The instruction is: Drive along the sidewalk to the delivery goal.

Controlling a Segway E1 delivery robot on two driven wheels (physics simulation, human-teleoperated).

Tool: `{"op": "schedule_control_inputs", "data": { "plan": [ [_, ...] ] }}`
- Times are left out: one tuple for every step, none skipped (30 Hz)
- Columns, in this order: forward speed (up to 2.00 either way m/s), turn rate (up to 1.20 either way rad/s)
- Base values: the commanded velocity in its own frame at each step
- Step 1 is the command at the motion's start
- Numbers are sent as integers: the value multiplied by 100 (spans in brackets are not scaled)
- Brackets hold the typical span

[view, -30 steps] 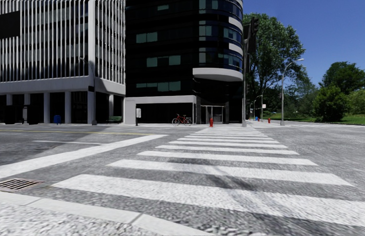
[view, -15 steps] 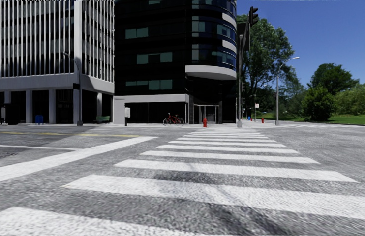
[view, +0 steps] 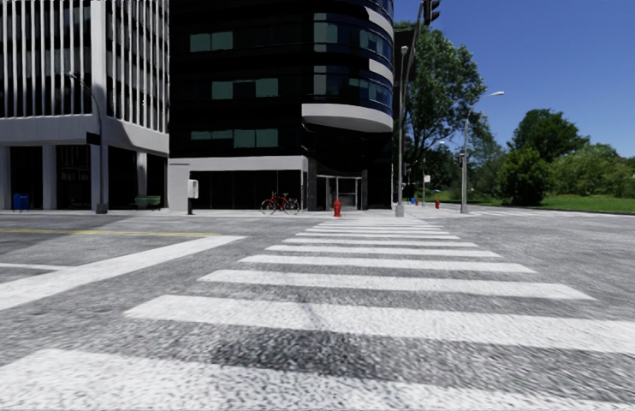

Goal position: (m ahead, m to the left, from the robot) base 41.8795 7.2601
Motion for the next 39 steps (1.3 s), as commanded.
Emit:
{"op": "schedule_control_inputs", "data": {
  "plan": [
    [167, -32],
    [167, -32],
    [167, -32],
    [167, -32],
    [167, -32],
    [167, -32],
    [167, -32],
    [167, -32],
    [167, -32],
    [167, -32],
    [167, -32],
    [167, -32],
    [167, -32],
    [167, -32],
    [167, -32],
    [167, -32],
    [167, -32],
    [167, -32],
    [167, -32],
    [167, -32],
    [179, -32],
    [179, -32],
    [200, -32],
    [200, -32],
    [200, -32],
    [200, -32],
    [200, -32],
    [200, -31],
    [200, -31],
    [200, -21],
    [200, -13],
    [200, -1],
    [200, -1],
    [200, 0],
    [200, 0],
    [200, 0],
    [200, 0],
    [200, 0],
    [200, 0]
  ]
}}
